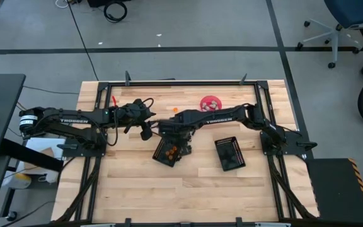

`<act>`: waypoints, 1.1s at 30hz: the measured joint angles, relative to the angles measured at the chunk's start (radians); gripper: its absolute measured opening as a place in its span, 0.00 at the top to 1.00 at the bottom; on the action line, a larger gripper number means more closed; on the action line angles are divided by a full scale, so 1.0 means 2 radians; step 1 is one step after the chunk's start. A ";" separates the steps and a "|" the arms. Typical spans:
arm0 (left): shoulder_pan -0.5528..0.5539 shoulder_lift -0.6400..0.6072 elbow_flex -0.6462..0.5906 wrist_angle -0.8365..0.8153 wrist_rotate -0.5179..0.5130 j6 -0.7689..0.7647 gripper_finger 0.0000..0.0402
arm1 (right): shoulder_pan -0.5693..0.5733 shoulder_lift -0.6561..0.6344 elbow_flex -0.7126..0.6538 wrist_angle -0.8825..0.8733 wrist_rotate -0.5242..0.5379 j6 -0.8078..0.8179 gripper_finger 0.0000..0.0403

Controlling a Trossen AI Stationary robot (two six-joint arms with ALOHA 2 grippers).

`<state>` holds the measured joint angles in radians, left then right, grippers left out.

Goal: Sort Halloween decoration
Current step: Put the orange pumpkin toy into the left black bin

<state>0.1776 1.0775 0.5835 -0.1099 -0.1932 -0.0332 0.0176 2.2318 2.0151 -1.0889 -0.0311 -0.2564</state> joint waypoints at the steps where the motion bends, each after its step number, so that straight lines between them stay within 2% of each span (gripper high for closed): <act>1: 0.000 0.000 0.000 0.000 0.000 0.000 0.65 | -0.001 0.000 0.000 0.003 0.000 0.001 0.66; 7: 0.000 0.000 0.000 -0.009 0.000 -0.002 0.65 | 0.000 -0.007 0.000 -0.021 0.003 0.008 0.62; 13: 0.000 0.000 0.000 -0.005 0.000 -0.004 0.65 | 0.000 -0.059 -0.025 -0.024 0.020 0.026 0.61; 17: 0.000 0.001 0.000 0.006 0.000 -0.005 0.65 | 0.001 -0.109 -0.099 0.026 0.045 0.044 0.61; 21: 0.000 0.023 0.000 0.043 -0.001 -0.027 0.65 | 0.002 -0.174 -0.206 0.125 0.065 0.064 0.61; 29: 0.044 0.132 0.009 0.118 -0.001 -0.062 0.65 | 0.013 -0.291 -0.386 0.309 0.107 0.093 0.61; 33: 0.072 0.185 0.048 0.117 0.036 -0.065 0.65 | 0.017 -0.328 -0.438 0.372 0.115 0.093 0.61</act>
<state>0.3224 1.4476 0.6787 0.1247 -0.1211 -0.1629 0.0513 1.5755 1.1392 -0.3456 0.1987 -0.0697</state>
